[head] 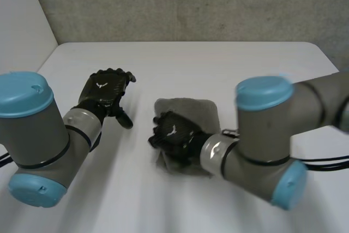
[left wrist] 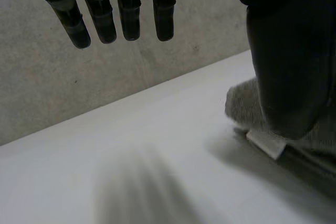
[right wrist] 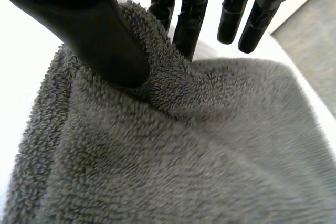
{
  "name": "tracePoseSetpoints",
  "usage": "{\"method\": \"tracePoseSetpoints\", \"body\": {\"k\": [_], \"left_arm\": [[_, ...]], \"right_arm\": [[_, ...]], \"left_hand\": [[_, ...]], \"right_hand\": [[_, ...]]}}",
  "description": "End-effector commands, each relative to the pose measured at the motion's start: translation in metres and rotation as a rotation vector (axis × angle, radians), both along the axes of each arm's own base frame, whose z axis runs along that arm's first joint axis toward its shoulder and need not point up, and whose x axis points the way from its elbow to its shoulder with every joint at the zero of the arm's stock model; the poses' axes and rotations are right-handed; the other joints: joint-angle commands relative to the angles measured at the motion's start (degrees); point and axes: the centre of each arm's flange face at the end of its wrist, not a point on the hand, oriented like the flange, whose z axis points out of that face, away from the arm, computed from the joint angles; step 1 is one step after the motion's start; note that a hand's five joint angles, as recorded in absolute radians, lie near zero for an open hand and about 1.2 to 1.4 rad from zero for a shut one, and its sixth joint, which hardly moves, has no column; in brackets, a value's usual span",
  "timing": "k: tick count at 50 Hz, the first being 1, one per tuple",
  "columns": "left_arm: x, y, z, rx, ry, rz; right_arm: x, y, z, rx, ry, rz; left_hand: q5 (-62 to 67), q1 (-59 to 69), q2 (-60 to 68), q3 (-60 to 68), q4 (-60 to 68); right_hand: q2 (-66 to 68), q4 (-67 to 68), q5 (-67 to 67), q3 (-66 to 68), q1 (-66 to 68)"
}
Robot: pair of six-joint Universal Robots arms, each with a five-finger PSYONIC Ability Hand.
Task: Fold the towel.
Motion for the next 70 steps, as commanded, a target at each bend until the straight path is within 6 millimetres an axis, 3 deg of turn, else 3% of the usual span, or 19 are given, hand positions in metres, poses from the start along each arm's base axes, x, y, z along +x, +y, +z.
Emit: {"method": "tracePoseSetpoints", "body": {"k": [1, 2, 3, 9, 11, 17, 22, 28, 32, 41, 49, 56, 59, 62, 63, 65, 67, 68, 70], "left_arm": [[-0.003, -0.003, 0.005, -0.009, 0.022, -0.003], [-0.003, -0.003, 0.005, -0.009, 0.023, -0.003], [-0.005, -0.004, 0.006, -0.015, 0.025, -0.008], [-0.013, -0.01, 0.016, -0.044, 0.055, -0.019], [-0.016, -0.011, 0.017, -0.044, 0.072, -0.022], [-0.031, -0.002, 0.019, -0.015, 0.129, -0.081], [-0.049, 0.02, 0.01, 0.049, 0.167, -0.164], [-0.061, 0.037, -0.002, 0.085, 0.155, -0.212], [-0.068, 0.047, -0.025, 0.136, 0.112, -0.236], [-0.063, 0.053, -0.059, 0.196, 0.025, -0.233], [-0.059, 0.044, -0.065, 0.152, -0.063, -0.232], [-0.059, 0.043, -0.06, 0.14, -0.055, -0.23], [-0.059, 0.042, -0.047, 0.109, -0.037, -0.231], [-0.058, 0.042, -0.01, 0.029, 0.016, -0.227], [-0.058, 0.042, -0.01, 0.029, 0.017, -0.227], [-0.056, 0.04, 0.003, -0.001, 0.036, -0.221], [-0.047, 0.031, 0.037, -0.077, 0.093, -0.186], [-0.047, 0.03, 0.037, -0.078, 0.094, -0.186], [-0.036, 0.022, 0.067, -0.127, 0.14, -0.15]], "right_arm": [[0.004, -0.004, -0.016, -0.009, 0.019, -0.045], [0.002, -0.004, -0.013, -0.018, 0.017, -0.067], [-0.003, -0.006, -0.004, -0.024, 0.002, -0.105], [-0.026, -0.007, 0.024, 0.03, -0.084, -0.23], [-0.048, -0.013, 0.039, 0.07, -0.14, -0.323], [-0.091, -0.036, 0.044, 0.13, -0.188, -0.499], [-0.104, -0.048, 0.04, 0.15, -0.193, -0.554], [-0.102, -0.057, 0.029, 0.213, -0.23, -0.591], [-0.096, -0.067, 0.02, 0.297, -0.315, -0.631], [-0.084, -0.077, -0.018, 0.374, -0.303, -0.682], [-0.087, -0.084, -0.046, 0.346, -0.21, -0.745], [-0.089, -0.082, -0.042, 0.319, -0.193, -0.737], [-0.089, -0.081, -0.028, 0.295, -0.222, -0.732], [-0.09, -0.08, 0.012, 0.218, -0.302, -0.713], [-0.09, -0.08, 0.013, 0.218, -0.302, -0.713], [-0.093, -0.082, 0.047, 0.137, -0.372, -0.708], [-0.093, -0.083, 0.066, 0.095, -0.406, -0.699], [-0.093, -0.083, 0.066, 0.095, -0.407, -0.699], [-0.094, -0.085, 0.101, 0.022, -0.475, -0.694]], "left_hand": [[-1.28, -5.59, -3.22, -3.3, -3.76], [-1.28, -5.59, -3.22, -3.3, -3.76], [-1.28, -5.59, -3.22, -3.3, -3.76], [-1.28, -5.59, -3.22, -3.3, -3.76], [-1.28, -5.59, -3.22, -3.3, -3.76], [-1.28, -5.59, -3.22, -3.3, -3.76], [-1.11, -5.42, -3.05, -3.3, -3.76], [-0.77, -5.08, -2.71, -3.3, -3.76], [-0.6, -4.91, -2.55, -3.3, -3.76], [-0.43, -4.75, -2.38, -3.3, -3.76], [-0.6, -4.91, -2.55, -3.3, -3.76], [-0.6, -4.91, -2.55, -3.3, -3.76], [-0.77, -5.08, -2.71, -3.3, -3.76], [-0.94, -5.25, -2.88, -3.3, -3.76], [-0.94, -5.25, -2.88, -3.3, -3.76], [-0.77, -5.08, -2.71, -3.3, -3.76], [-0.6, -4.91, -2.55, -3.3, -3.76], [-0.6, -4.91, -2.55, -3.3, -3.76], [-0.6, -4.91, -2.55, -3.3, -3.76]], "right_hand": [[-12.99, -4.35, -16.78, -3.01, -14.27], [-54.79, -4.35, -58.58, -3.01, -56.07], [-60.85, -4.35, -64.64, -3.01, -62.13], [-60.85, -4.35, -64.64, -3.01, -62.13], [-60.85, -4.35, -64.64, -3.01, -62.13], [-60.85, -4.35, -64.64, -3.01, -62.13], [-60.85, -4.35, -64.64, -3.01, -62.13], [-60.85, -4.35, -64.64, -3.01, -62.13], [-60.85, -4.35, -64.64, -3.01, -62.13], [-60.85, -4.35, -64.64, -3.01, -62.13], [-60.85, -4.35, -64.64, -3.01, -62.13], [-60.85, -4.35, -64.64, -3.01, -62.13], [-60.85, -4.35, -64.64, -3.01, -62.13], [-60.85, -4.35, -64.64, -3.01, -62.13], [-60.85, -4.35, -64.64, -3.01, -62.13], [-60.85, -4.35, -64.64, -3.01, -62.13], [-60.85, -4.35, -64.64, -3.01, -62.13], [-60.85, -4.35, -64.64, -3.01, -62.13], [-60.85, -4.35, -64.64, -3.01, -62.13]]}}
